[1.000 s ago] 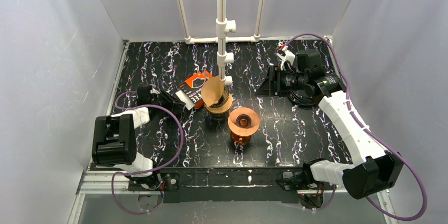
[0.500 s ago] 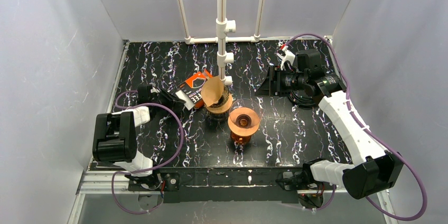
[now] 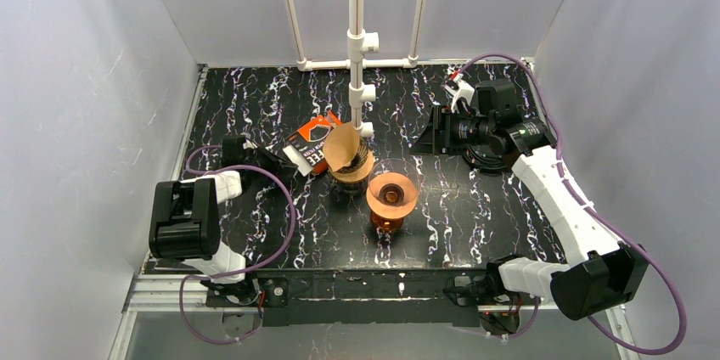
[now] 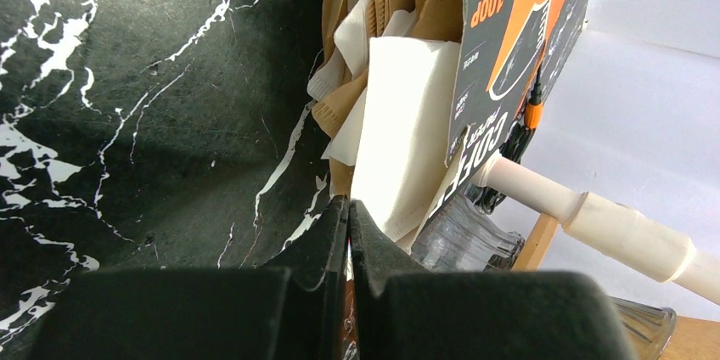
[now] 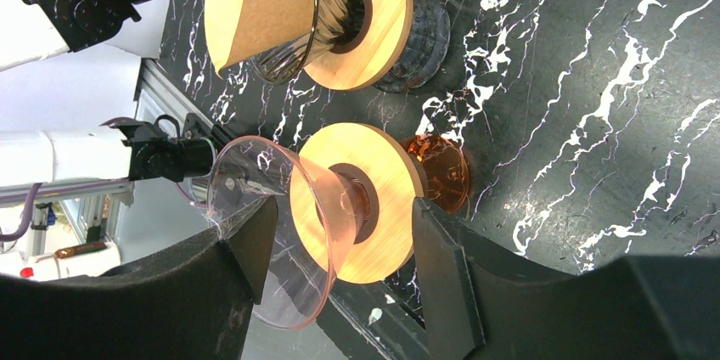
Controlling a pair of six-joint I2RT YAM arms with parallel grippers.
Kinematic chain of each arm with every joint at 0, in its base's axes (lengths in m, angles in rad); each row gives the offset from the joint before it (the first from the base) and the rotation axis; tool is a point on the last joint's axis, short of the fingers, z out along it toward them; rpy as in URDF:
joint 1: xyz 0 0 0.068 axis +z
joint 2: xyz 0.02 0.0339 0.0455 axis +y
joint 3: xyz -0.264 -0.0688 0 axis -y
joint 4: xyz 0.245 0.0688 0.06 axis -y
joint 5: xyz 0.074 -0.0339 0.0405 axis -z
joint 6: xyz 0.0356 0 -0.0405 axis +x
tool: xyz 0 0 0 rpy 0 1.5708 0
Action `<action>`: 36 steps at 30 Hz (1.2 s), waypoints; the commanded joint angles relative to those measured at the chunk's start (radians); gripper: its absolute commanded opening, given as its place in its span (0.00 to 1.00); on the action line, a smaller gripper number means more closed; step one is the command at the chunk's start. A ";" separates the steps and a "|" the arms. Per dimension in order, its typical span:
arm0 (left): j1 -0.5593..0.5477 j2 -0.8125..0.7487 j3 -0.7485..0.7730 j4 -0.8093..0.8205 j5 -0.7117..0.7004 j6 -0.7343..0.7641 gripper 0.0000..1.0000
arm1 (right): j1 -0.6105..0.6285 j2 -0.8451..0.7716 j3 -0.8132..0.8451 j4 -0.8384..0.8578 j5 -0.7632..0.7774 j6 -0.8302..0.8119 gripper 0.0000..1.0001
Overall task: Place the coffee filter in the dripper
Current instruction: Pick up the coffee filter from the coffee filter holder.
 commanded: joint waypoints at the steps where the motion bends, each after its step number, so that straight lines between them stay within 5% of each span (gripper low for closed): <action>1: -0.003 -0.034 -0.005 0.002 0.011 0.008 0.00 | -0.005 -0.017 0.043 0.020 -0.004 0.003 0.68; 27: -0.004 -0.232 -0.164 0.001 -0.012 0.031 0.00 | -0.005 -0.060 0.024 0.021 -0.006 0.027 0.68; 29: -0.003 -0.221 -0.162 0.000 -0.015 0.032 0.12 | -0.005 -0.060 0.025 0.021 -0.004 0.027 0.68; 32: -0.004 -0.195 -0.151 0.001 -0.023 0.032 0.48 | -0.005 -0.059 0.025 0.021 -0.003 0.027 0.68; 36: -0.004 -0.154 -0.125 0.001 -0.030 0.037 0.63 | -0.005 -0.053 0.027 0.020 -0.001 0.025 0.68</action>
